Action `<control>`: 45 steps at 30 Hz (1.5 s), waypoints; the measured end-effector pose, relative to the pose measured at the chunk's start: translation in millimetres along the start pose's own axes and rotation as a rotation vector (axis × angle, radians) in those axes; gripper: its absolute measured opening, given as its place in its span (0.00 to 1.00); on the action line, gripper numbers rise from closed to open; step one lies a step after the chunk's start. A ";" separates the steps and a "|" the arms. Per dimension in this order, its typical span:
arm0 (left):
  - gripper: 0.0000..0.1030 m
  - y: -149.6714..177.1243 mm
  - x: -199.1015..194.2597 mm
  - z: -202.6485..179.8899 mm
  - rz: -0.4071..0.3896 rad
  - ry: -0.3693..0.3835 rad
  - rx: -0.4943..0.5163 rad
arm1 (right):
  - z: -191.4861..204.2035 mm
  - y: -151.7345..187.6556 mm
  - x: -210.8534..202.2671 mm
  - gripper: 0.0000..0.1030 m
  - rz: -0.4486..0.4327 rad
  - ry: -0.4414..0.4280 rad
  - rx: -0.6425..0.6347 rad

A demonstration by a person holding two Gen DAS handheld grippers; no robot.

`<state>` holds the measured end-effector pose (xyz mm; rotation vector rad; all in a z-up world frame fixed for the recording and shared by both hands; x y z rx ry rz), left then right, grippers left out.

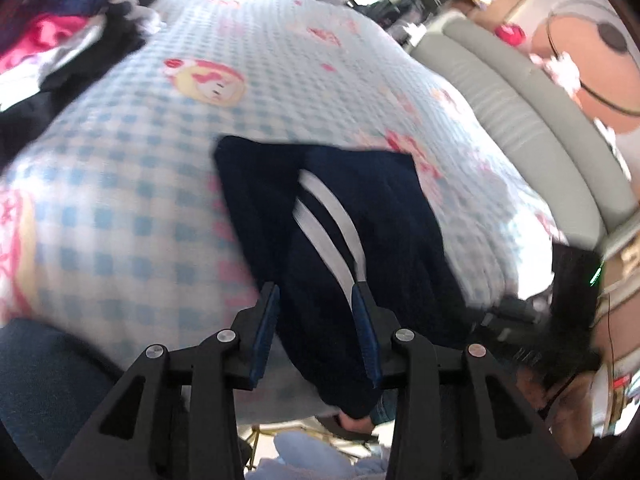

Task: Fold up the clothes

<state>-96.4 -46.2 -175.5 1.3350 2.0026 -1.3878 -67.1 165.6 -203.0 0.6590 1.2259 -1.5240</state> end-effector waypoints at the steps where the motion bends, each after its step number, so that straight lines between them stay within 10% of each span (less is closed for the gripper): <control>1: 0.37 -1.7 -2.3 4.3 -0.010 0.001 -0.015 | -6.1 2.6 2.5 0.23 0.015 0.004 0.022; 11: 0.20 -19.8 31.0 5.6 -0.003 -0.057 0.007 | 7.0 -30.8 -33.9 0.35 -0.164 0.076 -0.045; 15: 0.20 -18.0 26.5 20.1 -0.040 -0.120 -0.026 | 54.6 -56.6 -16.0 0.38 -0.139 -0.078 -0.108; 21: 0.20 -7.7 13.0 46.5 -0.080 -0.092 -0.129 | 99.7 -68.0 59.2 0.66 0.037 -0.032 -0.249; 26: 0.20 -12.3 9.5 34.3 -0.117 -0.003 -0.089 | 71.6 -64.0 59.4 0.12 0.024 -0.023 -0.139; 38: 0.26 -10.5 69.2 -23.6 0.081 0.113 0.059 | -21.8 -43.2 8.6 0.07 -0.058 -0.070 0.117; 45: 0.60 -28.1 73.0 -33.5 0.029 0.284 -0.055 | -15.1 -40.9 22.0 0.07 -0.043 -0.056 0.108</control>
Point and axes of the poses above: each gripper's, at about its wrist camera, not at the fingertips, and x roughly the way its jaws point, z to its left, y to its underside, the point moved 6 cm from there along x, roughly the way its jaws point, and after that the axes turned 6 degrees about x, right-handed, at the moved point
